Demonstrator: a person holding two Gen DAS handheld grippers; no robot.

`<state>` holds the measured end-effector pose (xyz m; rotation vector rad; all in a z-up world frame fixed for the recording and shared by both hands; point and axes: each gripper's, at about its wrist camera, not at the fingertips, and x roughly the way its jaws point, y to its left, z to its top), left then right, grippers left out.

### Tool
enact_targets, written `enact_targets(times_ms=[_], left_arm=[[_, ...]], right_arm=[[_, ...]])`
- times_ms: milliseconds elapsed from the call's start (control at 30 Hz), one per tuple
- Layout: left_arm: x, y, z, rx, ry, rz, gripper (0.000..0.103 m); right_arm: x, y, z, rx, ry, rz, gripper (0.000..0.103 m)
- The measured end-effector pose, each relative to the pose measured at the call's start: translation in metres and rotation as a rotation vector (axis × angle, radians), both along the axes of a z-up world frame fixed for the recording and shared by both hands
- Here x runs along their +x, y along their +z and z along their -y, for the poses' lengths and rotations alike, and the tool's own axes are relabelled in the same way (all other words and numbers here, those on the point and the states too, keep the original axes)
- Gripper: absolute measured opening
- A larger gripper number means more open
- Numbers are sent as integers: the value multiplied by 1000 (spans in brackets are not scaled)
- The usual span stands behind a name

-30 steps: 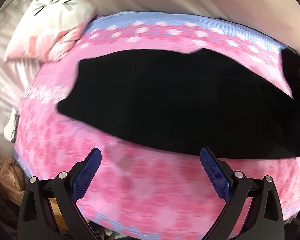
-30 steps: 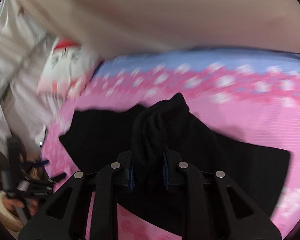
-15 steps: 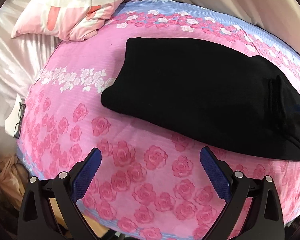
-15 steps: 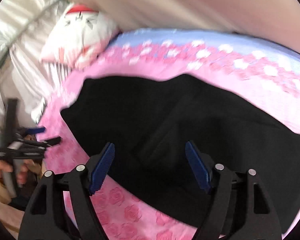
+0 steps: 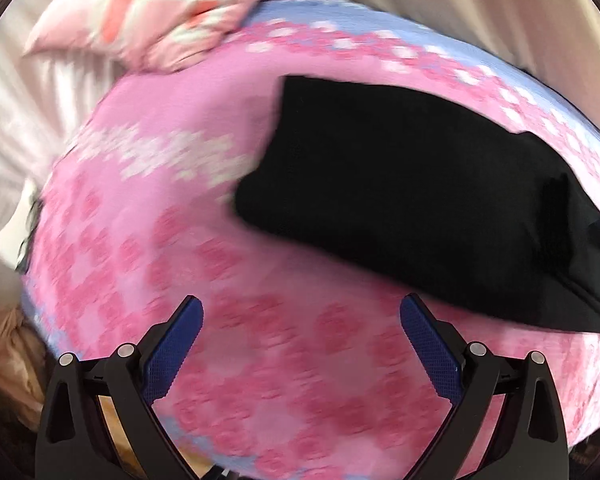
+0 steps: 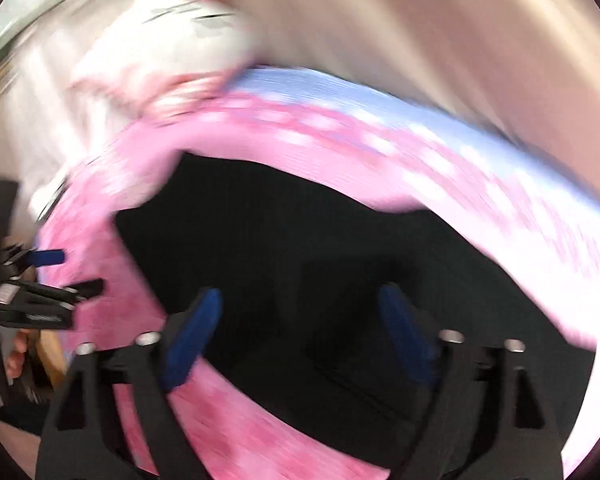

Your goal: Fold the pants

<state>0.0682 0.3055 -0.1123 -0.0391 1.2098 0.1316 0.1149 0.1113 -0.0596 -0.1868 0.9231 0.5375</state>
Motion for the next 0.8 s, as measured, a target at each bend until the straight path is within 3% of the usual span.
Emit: enact_targets(times_ms=[167,267,400,500,567,600,667,700,733,767,800], left_arm=[[-34,-3,-47,26,110,-26,98],[-57,-1,-72,40,176,-37,98],[-83,-2,-99,35,259,-52,98],[-94,-5,-113,21,308,-62,98],[-95,-6,-116,19,320,-61,98],[-95,-5,-117,17,320,-61,98],[-91,-5,-118,15,314,-58,98],[-89,-5,-117,17,308,-57,98],[-85,-3,-114,20,296,-53,98],[-82,-2,-112,23,288,-49,98],[-78,-1,-108,24,279,-46,98]], right_arm=[[8,-28,-144,-115,265,48,85],[5,-52,-200,-201,362,74,85],[-6,-94,-241,-340,461,69,83],[6,-99,-230,-251,415,1,82],[9,-99,-228,-246,425,-12,78],[11,-99,-227,-246,424,-17,74],[17,-94,-220,-236,385,-28,49],[25,-90,-214,-194,361,-72,42],[33,-88,-211,-162,334,-100,28],[40,-84,-205,-124,306,-129,20],[46,-77,-194,-64,267,-161,19]])
